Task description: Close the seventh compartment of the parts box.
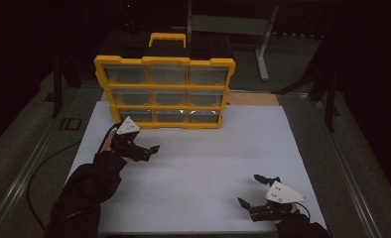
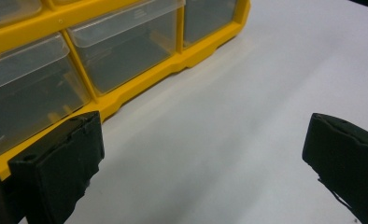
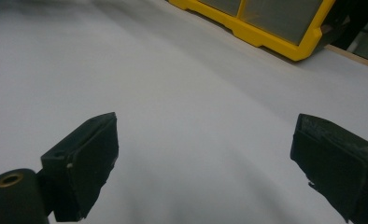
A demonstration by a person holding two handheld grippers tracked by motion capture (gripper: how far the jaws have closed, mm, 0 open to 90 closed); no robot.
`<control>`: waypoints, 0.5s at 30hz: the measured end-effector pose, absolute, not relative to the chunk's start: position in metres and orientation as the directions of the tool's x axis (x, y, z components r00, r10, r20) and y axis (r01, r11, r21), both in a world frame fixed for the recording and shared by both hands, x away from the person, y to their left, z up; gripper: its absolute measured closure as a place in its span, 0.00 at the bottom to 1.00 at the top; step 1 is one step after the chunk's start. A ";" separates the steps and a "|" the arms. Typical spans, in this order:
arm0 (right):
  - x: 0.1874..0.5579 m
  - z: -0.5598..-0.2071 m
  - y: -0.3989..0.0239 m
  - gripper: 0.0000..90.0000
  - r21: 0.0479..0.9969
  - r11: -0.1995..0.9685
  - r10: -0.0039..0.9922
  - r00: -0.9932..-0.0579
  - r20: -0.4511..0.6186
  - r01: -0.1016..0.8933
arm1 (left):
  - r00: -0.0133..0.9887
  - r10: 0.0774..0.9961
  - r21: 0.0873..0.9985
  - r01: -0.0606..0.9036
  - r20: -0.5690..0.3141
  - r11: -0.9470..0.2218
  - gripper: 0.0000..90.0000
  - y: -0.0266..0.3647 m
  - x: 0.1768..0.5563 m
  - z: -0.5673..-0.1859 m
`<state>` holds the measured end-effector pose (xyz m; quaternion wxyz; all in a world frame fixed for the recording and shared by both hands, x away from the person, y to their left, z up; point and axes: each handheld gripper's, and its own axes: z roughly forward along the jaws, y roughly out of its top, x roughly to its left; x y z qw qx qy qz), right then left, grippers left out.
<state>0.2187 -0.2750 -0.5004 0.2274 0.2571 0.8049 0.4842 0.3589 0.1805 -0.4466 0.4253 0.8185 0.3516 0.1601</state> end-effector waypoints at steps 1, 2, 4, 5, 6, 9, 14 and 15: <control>0.219 -0.500 -0.275 0.09 0.896 0.399 0.634 -0.764 -0.117 0.194 | 0.701 0.712 0.810 0.438 -0.035 -0.391 0.00 0.181 0.357 -0.446; 0.219 -0.500 -0.275 0.09 0.897 0.398 0.634 -0.764 -0.116 0.194 | 0.704 0.710 0.808 0.435 -0.030 -0.397 0.00 0.181 0.356 -0.446; 0.219 -0.500 -0.275 0.09 0.897 0.397 0.635 -0.764 -0.116 0.194 | 0.702 0.712 0.812 0.431 -0.028 -0.393 0.00 0.183 0.353 -0.445; 0.218 -0.500 -0.275 0.09 0.897 0.398 0.635 -0.764 -0.115 0.195 | 0.704 0.710 0.815 0.429 -0.030 -0.390 0.00 0.184 0.351 -0.445; 0.218 -0.500 -0.275 0.09 0.896 0.399 0.635 -0.764 -0.117 0.195 | 0.704 0.709 0.816 0.426 -0.028 -0.391 0.00 0.186 0.348 -0.445; 0.218 -0.500 -0.275 0.09 0.896 0.400 0.634 -0.764 -0.118 0.194 | 0.708 0.706 0.814 0.424 -0.026 -0.396 0.00 0.187 0.345 -0.445; 0.218 -0.500 -0.275 0.09 0.896 0.400 0.634 -0.764 -0.117 0.195 | 0.707 0.706 0.822 0.420 -0.031 -0.385 0.00 0.193 0.336 -0.446; 0.218 -0.500 -0.275 0.09 0.896 0.400 0.634 -0.764 -0.117 0.195 | 0.707 0.706 0.822 0.420 -0.031 -0.385 0.00 0.193 0.336 -0.446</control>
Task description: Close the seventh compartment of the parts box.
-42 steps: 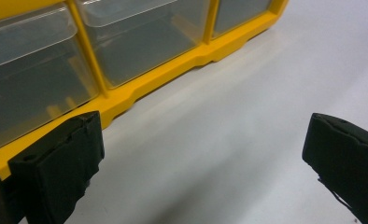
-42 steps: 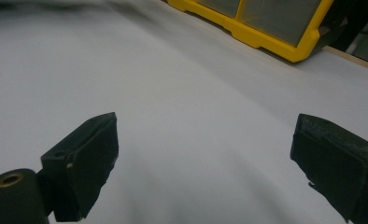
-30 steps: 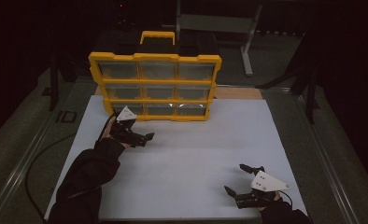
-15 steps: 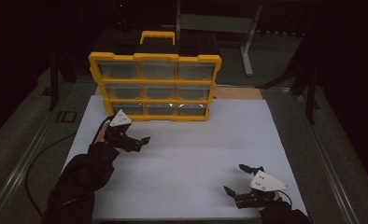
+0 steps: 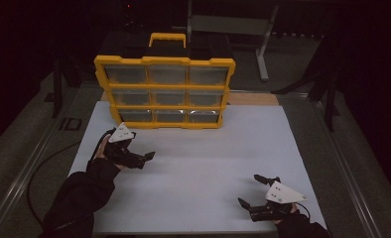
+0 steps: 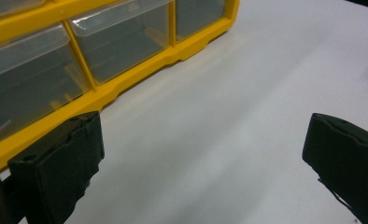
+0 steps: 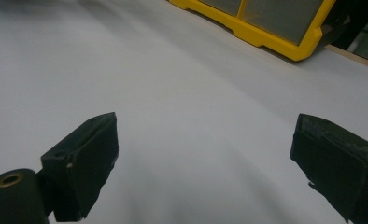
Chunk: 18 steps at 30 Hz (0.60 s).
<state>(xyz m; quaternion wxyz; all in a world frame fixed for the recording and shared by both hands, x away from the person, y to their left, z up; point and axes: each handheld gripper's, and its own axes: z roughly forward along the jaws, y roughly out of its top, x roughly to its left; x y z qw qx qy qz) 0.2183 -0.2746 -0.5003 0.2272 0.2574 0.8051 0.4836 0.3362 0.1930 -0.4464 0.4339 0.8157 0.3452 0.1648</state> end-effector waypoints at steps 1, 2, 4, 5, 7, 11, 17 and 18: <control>0.218 -0.500 -0.275 0.09 0.896 0.400 0.634 -0.764 -0.117 0.195 | 0.708 0.705 0.823 0.420 -0.033 -0.382 0.00 0.194 0.335 -0.447; 0.218 -0.500 -0.274 0.09 0.896 0.400 0.634 -0.765 -0.118 0.193 | 0.706 0.707 0.823 0.423 -0.037 -0.379 0.00 0.195 0.334 -0.447; 0.218 -0.500 -0.274 0.09 0.895 0.401 0.633 -0.765 -0.119 0.193 | 0.707 0.706 0.825 0.419 -0.034 -0.380 0.00 0.197 0.331 -0.448; 0.218 -0.500 -0.274 0.09 0.895 0.401 0.633 -0.765 -0.119 0.193 | 0.706 0.708 0.825 0.420 -0.033 -0.380 0.00 0.197 0.329 -0.448; 0.218 -0.500 -0.274 0.09 0.896 0.400 0.633 -0.765 -0.118 0.193 | 0.709 0.705 0.824 0.416 -0.029 -0.385 0.00 0.199 0.327 -0.449; 0.218 -0.500 -0.274 0.09 0.896 0.400 0.633 -0.765 -0.119 0.193 | 0.705 0.708 0.826 0.417 -0.030 -0.380 0.00 0.202 0.321 -0.450; 0.218 -0.500 -0.275 0.09 0.895 0.402 0.633 -0.765 -0.120 0.192 | 0.705 0.708 0.822 0.424 -0.036 -0.381 0.00 0.207 0.312 -0.453; 0.218 -0.500 -0.275 0.09 0.895 0.402 0.634 -0.764 -0.120 0.192 | 0.706 0.708 0.821 0.425 -0.037 -0.381 0.00 0.208 0.311 -0.454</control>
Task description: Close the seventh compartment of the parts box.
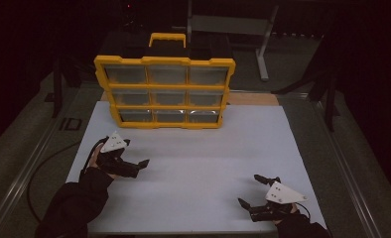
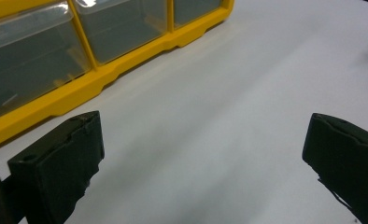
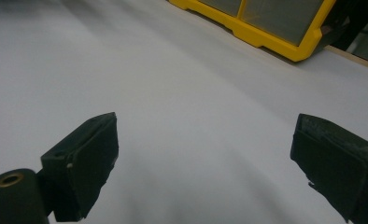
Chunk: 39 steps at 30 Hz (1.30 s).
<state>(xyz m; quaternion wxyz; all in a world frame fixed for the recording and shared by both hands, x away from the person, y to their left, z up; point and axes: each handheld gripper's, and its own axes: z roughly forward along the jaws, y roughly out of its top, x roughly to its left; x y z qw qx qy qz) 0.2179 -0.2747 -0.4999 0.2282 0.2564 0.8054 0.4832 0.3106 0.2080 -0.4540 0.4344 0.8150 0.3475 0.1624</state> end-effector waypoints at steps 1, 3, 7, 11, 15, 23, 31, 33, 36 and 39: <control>0.218 -0.500 -0.275 0.09 0.895 0.403 0.633 -0.764 -0.121 0.192 | 0.705 0.709 0.823 0.423 -0.037 -0.378 0.00 0.210 0.307 -0.455; 0.218 -0.500 -0.274 0.09 0.894 0.406 0.632 -0.765 -0.123 0.191 | 0.703 0.710 0.823 0.424 -0.036 -0.378 0.00 0.211 0.305 -0.456; 0.218 -0.500 -0.274 0.09 0.893 0.407 0.631 -0.766 -0.124 0.191 | 0.702 0.711 0.828 0.421 -0.038 -0.371 0.00 0.214 0.298 -0.460; 0.218 -0.500 -0.274 0.09 0.894 0.406 0.632 -0.765 -0.123 0.191 | 0.705 0.708 0.821 0.425 -0.035 -0.382 0.00 0.215 0.292 -0.467; 0.218 -0.500 -0.274 0.09 0.893 0.407 0.632 -0.765 -0.124 0.191 | 0.706 0.708 0.821 0.426 -0.038 -0.380 0.00 0.217 0.285 -0.474; 0.218 -0.500 -0.274 0.09 0.892 0.410 0.631 -0.766 -0.126 0.191 | 0.706 0.707 0.808 0.439 -0.039 -0.393 0.00 0.220 0.276 -0.487; 0.217 -0.500 -0.274 0.09 0.892 0.409 0.631 -0.766 -0.124 0.193 | 0.695 0.719 0.783 0.458 -0.021 -0.420 0.00 0.223 0.268 -0.498; 0.217 -0.500 -0.275 0.09 0.892 0.408 0.631 -0.765 -0.125 0.192 | 0.690 0.723 0.784 0.462 -0.025 -0.414 0.00 0.224 0.266 -0.499; 0.217 -0.499 -0.274 0.09 0.892 0.409 0.632 -0.765 -0.124 0.192 | 0.687 0.727 0.776 0.465 -0.013 -0.425 0.00 0.226 0.263 -0.501; 0.217 -0.499 -0.275 0.09 0.893 0.408 0.631 -0.765 -0.125 0.191 | 0.683 0.730 0.771 0.470 -0.010 -0.429 0.00 0.228 0.259 -0.504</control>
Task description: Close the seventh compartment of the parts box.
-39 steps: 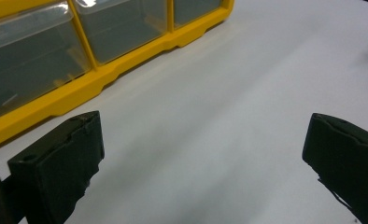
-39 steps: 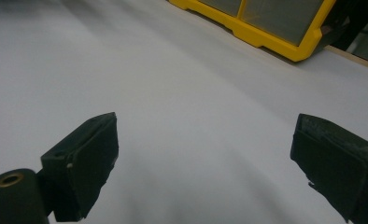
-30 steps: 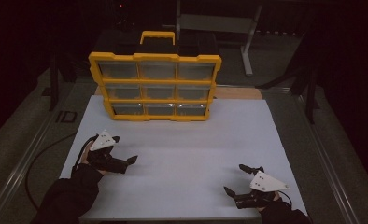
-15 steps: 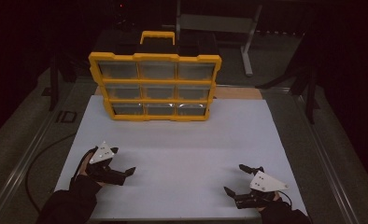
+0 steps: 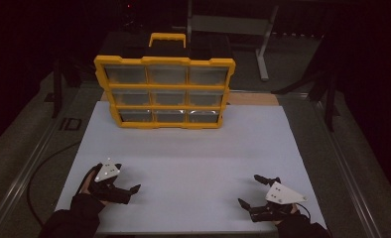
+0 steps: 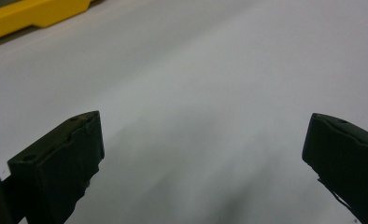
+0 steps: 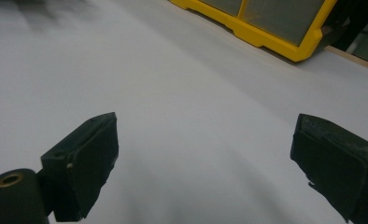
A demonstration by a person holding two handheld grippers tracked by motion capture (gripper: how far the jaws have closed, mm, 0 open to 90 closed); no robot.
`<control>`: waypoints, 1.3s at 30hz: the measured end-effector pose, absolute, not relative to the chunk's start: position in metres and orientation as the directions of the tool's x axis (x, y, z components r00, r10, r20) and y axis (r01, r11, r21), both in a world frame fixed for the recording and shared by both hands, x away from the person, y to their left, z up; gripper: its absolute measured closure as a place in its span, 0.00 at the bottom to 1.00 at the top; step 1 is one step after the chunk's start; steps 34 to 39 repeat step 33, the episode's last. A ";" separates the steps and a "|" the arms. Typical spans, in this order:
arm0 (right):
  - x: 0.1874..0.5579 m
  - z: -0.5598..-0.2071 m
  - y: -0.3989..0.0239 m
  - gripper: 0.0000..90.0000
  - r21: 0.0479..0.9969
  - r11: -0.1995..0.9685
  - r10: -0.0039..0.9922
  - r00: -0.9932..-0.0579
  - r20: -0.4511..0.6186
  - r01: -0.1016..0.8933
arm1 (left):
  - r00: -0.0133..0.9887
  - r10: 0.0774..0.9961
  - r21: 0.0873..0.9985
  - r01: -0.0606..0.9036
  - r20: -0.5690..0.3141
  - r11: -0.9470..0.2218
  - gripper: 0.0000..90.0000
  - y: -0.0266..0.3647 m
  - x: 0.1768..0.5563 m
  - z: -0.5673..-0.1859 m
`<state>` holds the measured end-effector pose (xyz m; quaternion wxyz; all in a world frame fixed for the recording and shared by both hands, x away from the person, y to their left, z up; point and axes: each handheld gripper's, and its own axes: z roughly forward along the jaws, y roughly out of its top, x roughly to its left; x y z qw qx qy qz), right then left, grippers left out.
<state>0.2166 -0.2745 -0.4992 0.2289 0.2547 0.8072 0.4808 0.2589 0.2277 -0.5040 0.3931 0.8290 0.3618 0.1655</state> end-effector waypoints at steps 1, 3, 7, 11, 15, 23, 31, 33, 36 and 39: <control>0.217 -0.499 -0.275 0.09 0.894 0.406 0.632 -0.765 -0.125 0.190 | 0.683 0.730 0.771 0.467 -0.005 -0.433 0.00 0.229 0.258 -0.504; 0.217 -0.499 -0.275 0.09 0.893 0.409 0.632 -0.765 -0.126 0.190 | 0.673 0.740 0.772 0.472 -0.003 -0.426 0.00 0.230 0.256 -0.504; 0.216 -0.499 -0.275 0.09 0.894 0.407 0.633 -0.763 -0.127 0.189 | 0.660 0.751 0.778 0.476 -0.006 -0.411 0.00 0.234 0.253 -0.504; 0.215 -0.498 -0.276 0.09 0.895 0.402 0.638 -0.761 -0.123 0.192 | 0.655 0.755 0.783 0.473 -0.006 -0.404 0.00 0.236 0.251 -0.507; 0.216 -0.499 -0.276 0.09 0.894 0.407 0.633 -0.763 -0.127 0.189 | 0.653 0.758 0.788 0.467 -0.001 -0.401 0.00 0.236 0.249 -0.508; 0.216 -0.499 -0.276 0.09 0.894 0.408 0.632 -0.764 -0.129 0.187 | 0.650 0.760 0.781 0.483 -0.016 -0.397 0.00 0.237 0.250 -0.513; 0.216 -0.500 -0.276 0.09 0.891 0.411 0.632 -0.765 -0.126 0.192 | 0.658 0.753 0.782 0.476 -0.013 -0.402 0.00 0.235 0.249 -0.513; 0.216 -0.500 -0.276 0.09 0.891 0.409 0.632 -0.765 -0.123 0.195 | 0.658 0.753 0.780 0.479 -0.015 -0.403 0.00 0.235 0.250 -0.514; 0.216 -0.500 -0.276 0.09 0.891 0.409 0.632 -0.765 -0.123 0.195 | 0.658 0.753 0.780 0.479 -0.015 -0.403 0.00 0.235 0.250 -0.514; 0.216 -0.500 -0.276 0.09 0.891 0.409 0.632 -0.765 -0.123 0.195 | 0.658 0.753 0.780 0.479 -0.015 -0.403 0.00 0.235 0.250 -0.514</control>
